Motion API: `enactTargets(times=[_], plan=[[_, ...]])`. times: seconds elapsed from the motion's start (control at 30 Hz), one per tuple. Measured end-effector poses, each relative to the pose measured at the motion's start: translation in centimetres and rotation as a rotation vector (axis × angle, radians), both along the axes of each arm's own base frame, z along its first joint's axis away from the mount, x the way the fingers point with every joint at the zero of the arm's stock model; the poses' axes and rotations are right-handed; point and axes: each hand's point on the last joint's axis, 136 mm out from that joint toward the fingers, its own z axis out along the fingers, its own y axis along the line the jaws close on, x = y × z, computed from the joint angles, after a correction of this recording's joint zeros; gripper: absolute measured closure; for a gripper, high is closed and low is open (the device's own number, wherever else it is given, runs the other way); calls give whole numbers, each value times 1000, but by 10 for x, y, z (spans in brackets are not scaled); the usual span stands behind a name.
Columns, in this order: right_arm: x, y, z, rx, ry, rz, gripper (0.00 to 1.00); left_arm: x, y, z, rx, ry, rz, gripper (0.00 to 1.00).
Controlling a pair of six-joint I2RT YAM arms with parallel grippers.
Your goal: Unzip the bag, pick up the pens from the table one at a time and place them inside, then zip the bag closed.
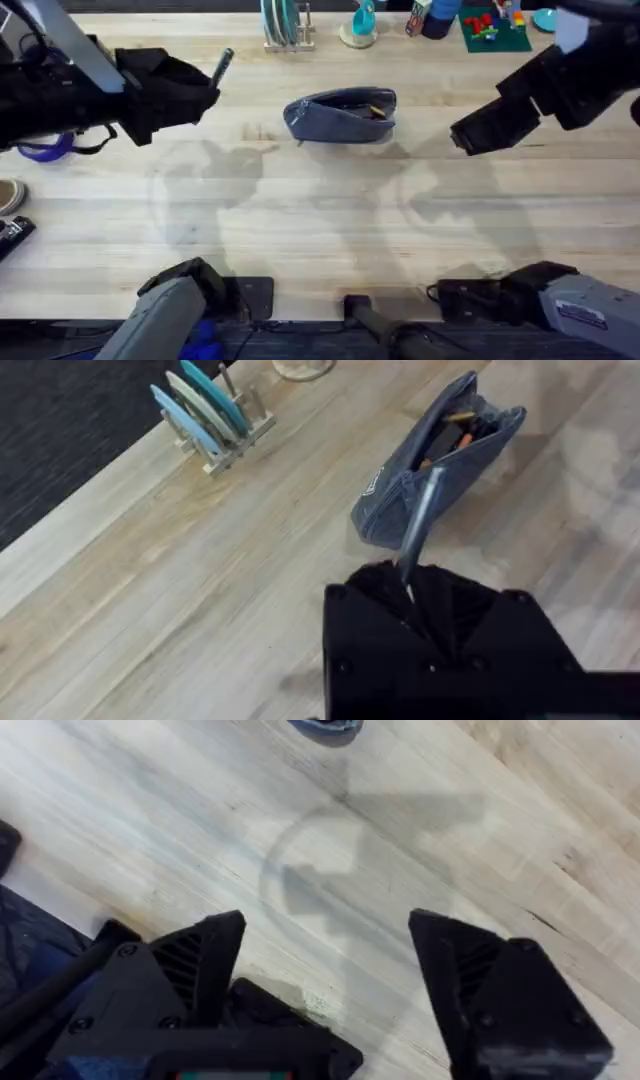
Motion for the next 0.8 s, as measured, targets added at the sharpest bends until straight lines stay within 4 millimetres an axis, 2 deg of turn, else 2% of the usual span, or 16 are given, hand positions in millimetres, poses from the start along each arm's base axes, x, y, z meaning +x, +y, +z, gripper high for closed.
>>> enactTargets(times=[0.13, 0.43, 0.8], plan=[[0, 0, 0, 0, 0, 0, 3, 1, -11, 2, 1, -11, -43, 960], [0, 0, 0, 0, -1, 0, 4, 15, -39, 4, 67, -29, -90, 961], [0, 0, 0, 1, -2, 0, 5, 45, -67, 54, 148, -228, -97, 961]])
